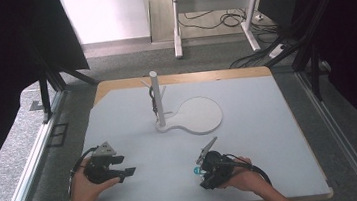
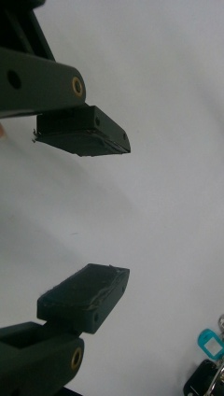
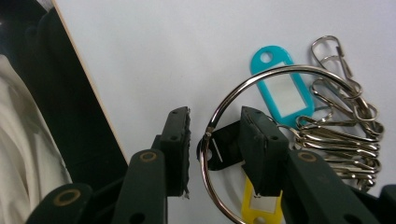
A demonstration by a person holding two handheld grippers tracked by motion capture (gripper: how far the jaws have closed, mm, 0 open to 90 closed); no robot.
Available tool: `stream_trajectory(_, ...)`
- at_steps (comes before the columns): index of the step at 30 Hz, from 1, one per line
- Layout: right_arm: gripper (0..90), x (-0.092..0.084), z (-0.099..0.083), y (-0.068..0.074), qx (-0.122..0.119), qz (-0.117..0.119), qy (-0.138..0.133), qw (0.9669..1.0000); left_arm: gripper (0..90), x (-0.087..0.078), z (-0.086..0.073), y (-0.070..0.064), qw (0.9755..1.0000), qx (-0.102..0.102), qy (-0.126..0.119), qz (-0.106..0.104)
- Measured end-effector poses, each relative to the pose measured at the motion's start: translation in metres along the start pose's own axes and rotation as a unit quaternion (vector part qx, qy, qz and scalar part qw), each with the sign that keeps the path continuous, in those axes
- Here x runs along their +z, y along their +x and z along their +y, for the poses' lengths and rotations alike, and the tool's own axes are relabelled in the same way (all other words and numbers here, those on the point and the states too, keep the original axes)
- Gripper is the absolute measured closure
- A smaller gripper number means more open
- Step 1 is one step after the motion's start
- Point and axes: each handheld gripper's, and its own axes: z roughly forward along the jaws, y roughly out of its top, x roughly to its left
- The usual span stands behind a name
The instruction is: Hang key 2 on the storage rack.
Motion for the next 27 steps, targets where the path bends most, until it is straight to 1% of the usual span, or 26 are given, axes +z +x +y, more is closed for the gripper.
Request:
stream_trajectory(3,68.6,0.002,0.001,-0.001,-0.002,0.0,0.003,1.0,34.7,-0.001,0.0,0.001,1.0,-0.001,-0.001,0.002)
stream_trajectory(5,75.0,0.003,0.002,-0.001,-0.001,0.001,0.004,1.0,34.7,-0.001,-0.001,0.001,1.0,-0.001,-0.001,0.002)
stream_trajectory(7,79.8,0.004,0.003,-0.001,-0.002,0.007,0.009,0.9999,34.6,0.0,-0.001,0.001,1.0,0.0,0.0,0.003)
stream_trajectory(12,86.1,0.004,0.003,-0.004,0.012,0.017,0.015,0.9997,34.2,0.0,-0.001,0.001,1.0,0.002,0.002,0.005)
stream_trajectory(14,86.4,0.001,0.003,-0.007,0.017,0.022,0.01,0.9996,34.2,-0.001,-0.002,0.003,1.0,-0.001,-0.002,0.002)
stream_trajectory(15,86.5,-0.001,0.003,-0.009,0.021,0.027,0.007,0.9994,34.3,-0.001,-0.002,0.004,1.0,-0.006,-0.004,-0.002)
stream_trajectory(18,86.7,-0.009,0.005,-0.014,0.033,0.035,-0.007,0.9988,34.3,0.0,-0.005,0.007,0.9999,-0.015,-0.001,0.0)
stream_trajectory(20,86.8,-0.016,0.006,-0.017,0.041,0.039,-0.017,0.9982,34.3,0.0,-0.005,0.008,0.9999,-0.017,0.001,0.0)
stream_trajectory(24,86.9,-0.031,0.009,-0.024,0.051,0.024,-0.035,0.9978,34.3,-0.001,-0.005,0.006,0.9999,-0.016,-0.001,0.0)
stream_trajectory(27,86.9,-0.04,0.011,-0.028,0.056,0.023,-0.046,0.9971,34.3,0.0,-0.005,0.006,0.9999,-0.015,0.0,0.001)
